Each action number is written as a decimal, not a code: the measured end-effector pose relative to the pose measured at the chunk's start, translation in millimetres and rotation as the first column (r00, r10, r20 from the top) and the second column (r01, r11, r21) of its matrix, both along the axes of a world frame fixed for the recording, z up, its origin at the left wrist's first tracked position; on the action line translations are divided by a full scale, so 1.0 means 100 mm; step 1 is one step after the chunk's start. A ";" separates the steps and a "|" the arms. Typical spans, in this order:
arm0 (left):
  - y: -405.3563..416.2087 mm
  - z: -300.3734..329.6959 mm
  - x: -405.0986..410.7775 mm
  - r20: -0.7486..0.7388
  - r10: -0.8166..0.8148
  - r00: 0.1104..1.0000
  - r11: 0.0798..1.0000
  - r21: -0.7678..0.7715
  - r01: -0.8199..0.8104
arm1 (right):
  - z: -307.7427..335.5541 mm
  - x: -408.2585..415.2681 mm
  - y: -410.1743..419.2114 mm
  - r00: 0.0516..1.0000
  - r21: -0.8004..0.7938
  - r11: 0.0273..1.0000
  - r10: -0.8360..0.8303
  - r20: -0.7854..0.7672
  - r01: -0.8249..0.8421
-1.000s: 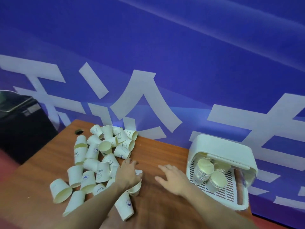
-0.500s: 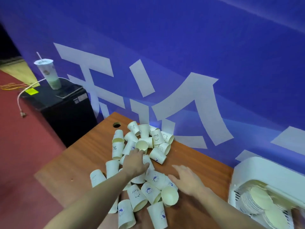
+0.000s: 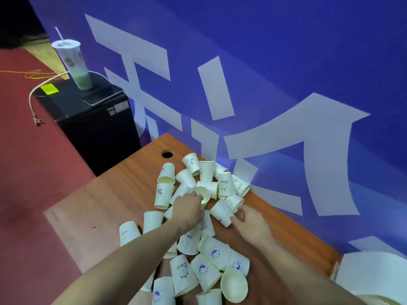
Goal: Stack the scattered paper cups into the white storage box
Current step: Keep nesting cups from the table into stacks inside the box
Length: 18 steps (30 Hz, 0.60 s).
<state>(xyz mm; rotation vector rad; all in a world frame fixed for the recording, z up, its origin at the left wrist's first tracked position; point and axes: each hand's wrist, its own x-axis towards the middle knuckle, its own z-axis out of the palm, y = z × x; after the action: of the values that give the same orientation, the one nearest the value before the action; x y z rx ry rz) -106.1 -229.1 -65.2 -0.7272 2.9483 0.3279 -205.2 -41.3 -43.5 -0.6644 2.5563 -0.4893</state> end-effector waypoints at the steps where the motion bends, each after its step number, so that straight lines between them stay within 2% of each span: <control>1: -0.02 -0.03 -0.01 0.007 -0.006 1.000 1.000 -0.012 0.006 | -0.05 -0.03 -0.03 1.000 0.001 1.000 -0.019 0.011 0.019; 6: -0.05 -0.24 -0.09 0.028 -0.068 0.997 0.991 -0.110 0.071 | -0.35 -0.19 -0.14 0.978 -0.009 0.980 -0.197 0.067 0.198; 10: -0.06 -0.39 -0.17 0.038 -0.080 0.996 0.989 -0.125 0.084 | -0.51 -0.40 -0.28 0.887 -0.084 0.902 -0.394 0.241 0.424; 14: -0.07 -0.47 -0.25 0.029 -0.086 0.996 0.987 -0.134 0.089 | -0.67 -0.55 -0.40 0.772 -0.177 0.795 -0.467 0.432 0.580; 18: -0.10 -0.55 -0.28 0.071 -0.079 0.994 0.985 -0.147 0.089 | -0.81 -0.60 -0.47 0.720 -0.164 0.748 -0.518 0.461 0.643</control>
<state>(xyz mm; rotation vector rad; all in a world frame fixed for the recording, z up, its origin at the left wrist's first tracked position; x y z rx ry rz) -134.3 -239.1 -120.5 -0.6136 2.9553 0.0747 -265.7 -88.2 -124.9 0.1961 2.2657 -1.1398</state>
